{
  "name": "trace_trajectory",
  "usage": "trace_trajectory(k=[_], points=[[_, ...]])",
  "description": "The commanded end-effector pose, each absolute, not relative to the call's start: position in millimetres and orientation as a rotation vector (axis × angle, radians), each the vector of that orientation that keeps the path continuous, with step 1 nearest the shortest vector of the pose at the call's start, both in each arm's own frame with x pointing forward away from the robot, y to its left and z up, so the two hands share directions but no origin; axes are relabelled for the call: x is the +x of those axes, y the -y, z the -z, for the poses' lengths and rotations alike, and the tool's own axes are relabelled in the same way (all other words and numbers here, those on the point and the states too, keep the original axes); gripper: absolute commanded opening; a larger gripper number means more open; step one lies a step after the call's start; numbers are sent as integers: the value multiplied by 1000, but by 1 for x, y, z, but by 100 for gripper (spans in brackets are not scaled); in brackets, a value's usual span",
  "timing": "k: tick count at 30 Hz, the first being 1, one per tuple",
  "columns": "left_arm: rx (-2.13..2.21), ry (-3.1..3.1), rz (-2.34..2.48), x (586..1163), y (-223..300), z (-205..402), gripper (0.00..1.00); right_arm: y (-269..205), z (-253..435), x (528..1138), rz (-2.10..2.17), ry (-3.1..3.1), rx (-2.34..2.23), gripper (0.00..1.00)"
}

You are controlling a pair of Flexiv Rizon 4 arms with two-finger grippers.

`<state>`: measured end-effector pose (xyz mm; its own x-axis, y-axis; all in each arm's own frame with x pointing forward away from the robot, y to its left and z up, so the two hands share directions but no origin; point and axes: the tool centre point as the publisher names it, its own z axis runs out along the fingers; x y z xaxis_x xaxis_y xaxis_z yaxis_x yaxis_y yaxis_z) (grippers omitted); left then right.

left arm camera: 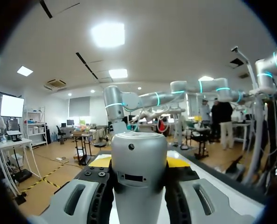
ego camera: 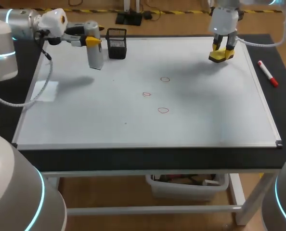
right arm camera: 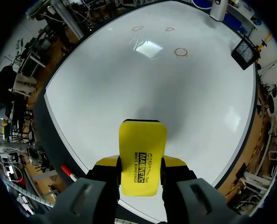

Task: Pick up the inspection probe, press it on each red-marked spot on the whiteboard one by one, put down the probe, pick up the eraser, and wipe off all the red marks.

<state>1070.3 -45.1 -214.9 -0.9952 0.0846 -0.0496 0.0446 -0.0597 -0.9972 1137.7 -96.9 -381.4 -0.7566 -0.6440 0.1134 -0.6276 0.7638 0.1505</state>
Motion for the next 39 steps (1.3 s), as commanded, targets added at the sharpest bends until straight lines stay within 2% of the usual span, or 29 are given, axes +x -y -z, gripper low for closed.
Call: trace_trajectory(k=[1, 14, 28, 39], points=[[199, 2275, -2406, 1063, 37, 210, 0, 98, 379, 1137, 148, 2799, 1019, 0], [229, 2283, -2424, 1062, 25, 208, 0, 95, 377, 1138, 156, 2797, 1034, 0], [229, 2283, -2424, 1062, 25, 208, 0, 14, 376, 1106, 79, 2683, 1328, 0], [229, 2283, -2424, 1062, 25, 208, 0, -75, 376, 1058, 52, 2560, 1605, 0]])
